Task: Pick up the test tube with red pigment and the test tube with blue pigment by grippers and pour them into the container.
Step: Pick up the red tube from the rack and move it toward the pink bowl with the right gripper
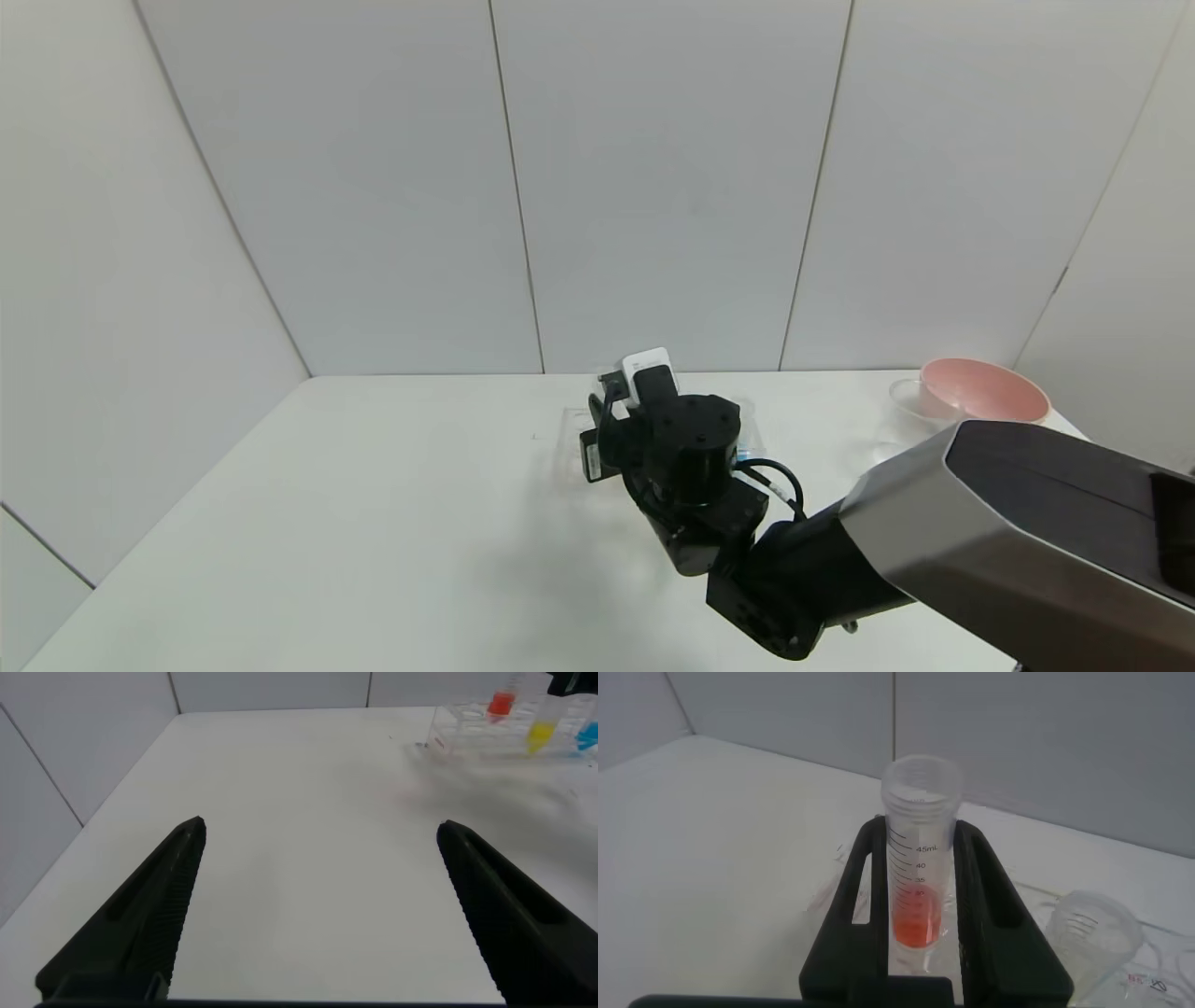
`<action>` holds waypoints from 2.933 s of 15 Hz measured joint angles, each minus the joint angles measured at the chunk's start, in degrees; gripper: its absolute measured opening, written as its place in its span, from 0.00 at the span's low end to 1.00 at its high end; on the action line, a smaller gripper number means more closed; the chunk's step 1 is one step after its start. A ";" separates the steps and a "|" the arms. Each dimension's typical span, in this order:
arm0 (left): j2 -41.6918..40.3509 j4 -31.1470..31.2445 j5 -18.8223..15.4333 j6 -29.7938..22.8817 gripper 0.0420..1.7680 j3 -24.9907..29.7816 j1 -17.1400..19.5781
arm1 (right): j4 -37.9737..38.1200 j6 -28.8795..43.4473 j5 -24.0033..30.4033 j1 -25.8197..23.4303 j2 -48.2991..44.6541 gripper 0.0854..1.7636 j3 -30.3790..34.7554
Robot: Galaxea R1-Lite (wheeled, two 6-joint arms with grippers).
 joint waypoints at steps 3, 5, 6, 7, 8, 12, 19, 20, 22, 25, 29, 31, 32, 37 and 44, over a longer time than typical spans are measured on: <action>0.00 -0.02 0.02 0.00 1.00 0.00 0.00 | 0.13 -0.96 -0.02 0.28 -2.63 0.24 0.07; 0.00 0.00 0.02 0.00 1.00 0.00 0.00 | 0.05 -1.71 -0.05 0.56 -3.83 0.24 0.46; 0.00 0.00 0.02 0.00 1.00 0.00 0.00 | 0.02 -1.79 -0.06 0.59 -4.16 0.24 0.61; 0.00 0.02 0.02 0.00 1.00 0.00 0.00 | -0.01 -1.82 -0.09 0.59 -4.38 0.24 0.69; 0.00 -0.02 0.02 0.00 1.00 0.00 0.00 | -0.11 -1.82 -0.09 0.59 -4.53 0.24 0.79; 0.00 -0.05 0.02 0.00 1.00 0.00 0.00 | -0.28 -1.62 2.22 0.48 -6.28 0.24 3.94; 0.00 0.00 0.02 0.00 1.00 0.00 0.00 | -1.95 0.44 23.72 -4.16 -23.34 0.24 32.63; 0.00 0.00 0.02 0.00 1.00 0.00 0.00 | -2.12 0.55 27.25 -6.83 -26.45 0.24 36.68; 0.00 0.00 0.02 0.00 1.00 0.00 0.00 | -2.28 0.68 34.52 -14.32 -32.02 0.24 42.95; 0.00 0.00 0.02 0.00 1.00 0.00 0.00 | -2.22 0.66 45.75 -27.48 -37.75 0.24 47.65; 0.00 0.02 0.02 0.00 1.00 0.00 0.00 | -2.15 0.61 61.18 -46.73 -41.34 0.24 49.37; 0.00 0.00 0.02 0.00 1.00 0.00 0.00 | -2.01 0.55 68.89 -55.77 -41.84 0.24 49.14; 0.00 0.00 0.02 0.00 1.00 0.00 0.00 | -2.00 0.46 72.00 -59.60 -41.89 0.24 48.73; 0.00 0.00 0.02 0.00 1.00 0.00 0.00 | -1.87 -0.23 81.64 -73.86 -39.50 0.24 42.78; 0.00 -0.02 0.02 0.00 1.00 0.00 0.00 | -1.24 -4.08 83.47 -76.81 -31.96 0.24 32.94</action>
